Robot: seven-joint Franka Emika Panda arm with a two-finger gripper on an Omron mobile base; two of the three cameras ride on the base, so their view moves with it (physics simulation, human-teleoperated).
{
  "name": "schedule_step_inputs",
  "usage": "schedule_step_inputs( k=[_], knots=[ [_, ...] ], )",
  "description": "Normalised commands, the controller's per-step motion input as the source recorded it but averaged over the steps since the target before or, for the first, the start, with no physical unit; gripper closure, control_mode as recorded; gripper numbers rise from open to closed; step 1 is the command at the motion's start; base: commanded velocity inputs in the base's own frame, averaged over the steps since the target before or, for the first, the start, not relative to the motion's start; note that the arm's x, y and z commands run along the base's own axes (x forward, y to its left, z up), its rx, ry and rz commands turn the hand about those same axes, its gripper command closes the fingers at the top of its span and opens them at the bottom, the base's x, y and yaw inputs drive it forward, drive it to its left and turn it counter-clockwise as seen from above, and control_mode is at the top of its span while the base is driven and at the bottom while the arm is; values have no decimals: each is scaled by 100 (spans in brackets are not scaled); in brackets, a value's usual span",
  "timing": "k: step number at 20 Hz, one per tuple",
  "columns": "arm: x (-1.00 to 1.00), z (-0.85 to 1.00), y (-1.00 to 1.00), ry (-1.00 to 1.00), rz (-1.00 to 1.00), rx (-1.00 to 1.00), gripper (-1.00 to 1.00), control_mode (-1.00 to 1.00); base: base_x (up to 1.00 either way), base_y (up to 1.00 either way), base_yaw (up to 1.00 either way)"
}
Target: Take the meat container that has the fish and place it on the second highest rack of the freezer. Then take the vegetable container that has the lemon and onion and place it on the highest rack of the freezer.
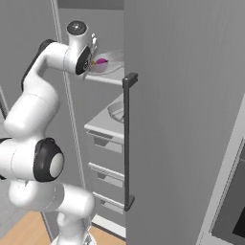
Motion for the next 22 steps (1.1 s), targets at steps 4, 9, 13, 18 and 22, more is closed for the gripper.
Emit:
schedule_step_inputs(
  k=[4, 9, 13, 18, 22],
  knots=[
    [48, 1, -38, 0, -1, 9, 100, -100, 0, 0, 0],
    [58, -3, -11, 0, 0, 1, 100, -100, 0, 0, 0],
    [66, -22, -10, 0, 0, 0, 100, -100, 0, 0, 0],
    [54, -16, -4, 1, 0, -1, 100, -100, 0, 0, 0],
    [39, -17, -5, 4, 0, 0, 100, -100, 0, 0, 0]
  ],
)
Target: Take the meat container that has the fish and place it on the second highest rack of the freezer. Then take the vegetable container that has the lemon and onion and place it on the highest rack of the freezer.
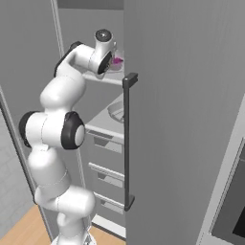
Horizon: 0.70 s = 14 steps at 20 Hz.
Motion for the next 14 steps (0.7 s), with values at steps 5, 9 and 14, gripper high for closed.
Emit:
schedule_step_inputs(
  k=[5, 9, 14],
  knots=[
    [39, -22, -5, 16, 0, 0, 100, -100, 0, 0, 0],
    [3, -18, -1, 13, 0, 0, -100, -100, 0, 0, 0],
    [-4, 0, -1, -3, -1, 0, -100, -100, 0, 0, 0]
  ],
)
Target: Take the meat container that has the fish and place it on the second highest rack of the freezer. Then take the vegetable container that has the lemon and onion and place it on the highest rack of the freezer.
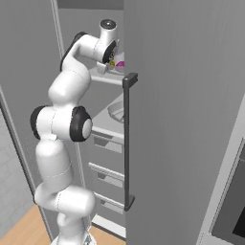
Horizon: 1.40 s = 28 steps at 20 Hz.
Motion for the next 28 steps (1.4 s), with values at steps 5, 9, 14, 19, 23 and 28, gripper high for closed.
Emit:
schedule_step_inputs(
  k=[5, 9, 14, 19, 23, 28],
  knots=[
    [-44, -22, 0, -21, 0, -5, -100, -100, 0, 0, 0],
    [-41, -13, 3, -23, 0, -6, -100, -100, 0, 0, 0],
    [-50, 1, 14, -20, 0, -8, -100, -100, 0, 0, 0],
    [-69, 12, 6, -22, 0, -5, -100, -100, 0, 0, 0],
    [-94, 16, 0, -8, 0, 0, -100, -100, 0, 0, 0],
    [-100, 15, 0, -4, 0, 0, -100, -100, 0, 0, 0]
  ],
)
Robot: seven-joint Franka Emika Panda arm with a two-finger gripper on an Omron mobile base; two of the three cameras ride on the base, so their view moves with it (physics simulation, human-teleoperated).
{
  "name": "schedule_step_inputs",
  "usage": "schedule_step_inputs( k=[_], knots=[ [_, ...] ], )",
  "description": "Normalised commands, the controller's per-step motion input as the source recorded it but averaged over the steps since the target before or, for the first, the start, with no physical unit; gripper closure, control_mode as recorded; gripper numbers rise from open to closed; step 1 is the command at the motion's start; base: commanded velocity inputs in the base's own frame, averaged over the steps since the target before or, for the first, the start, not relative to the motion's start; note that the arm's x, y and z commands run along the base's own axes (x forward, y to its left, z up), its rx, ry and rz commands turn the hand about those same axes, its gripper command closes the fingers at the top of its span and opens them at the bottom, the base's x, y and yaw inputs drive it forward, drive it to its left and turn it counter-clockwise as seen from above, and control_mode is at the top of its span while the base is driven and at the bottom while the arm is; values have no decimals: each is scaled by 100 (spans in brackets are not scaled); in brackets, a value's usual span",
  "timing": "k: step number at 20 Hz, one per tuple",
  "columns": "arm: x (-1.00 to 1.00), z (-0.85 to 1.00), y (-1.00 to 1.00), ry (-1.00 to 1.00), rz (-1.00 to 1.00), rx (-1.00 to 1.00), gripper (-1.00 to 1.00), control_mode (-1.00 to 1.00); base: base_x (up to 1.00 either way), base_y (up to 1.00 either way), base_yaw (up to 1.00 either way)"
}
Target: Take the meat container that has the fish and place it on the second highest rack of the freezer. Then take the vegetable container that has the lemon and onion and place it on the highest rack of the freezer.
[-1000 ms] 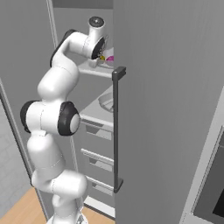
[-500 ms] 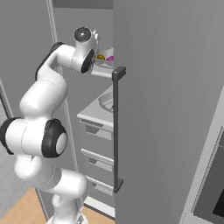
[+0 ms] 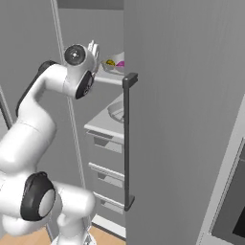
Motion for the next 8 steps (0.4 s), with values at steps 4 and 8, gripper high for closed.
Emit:
schedule_step_inputs(
  k=[4, 8],
  knots=[
    [-100, -25, 0, 3, -2, 0, -100, -100, 0, 0, 0],
    [-100, -83, 0, 15, -1, -4, -100, -100, 0, 0, 0]
  ],
)
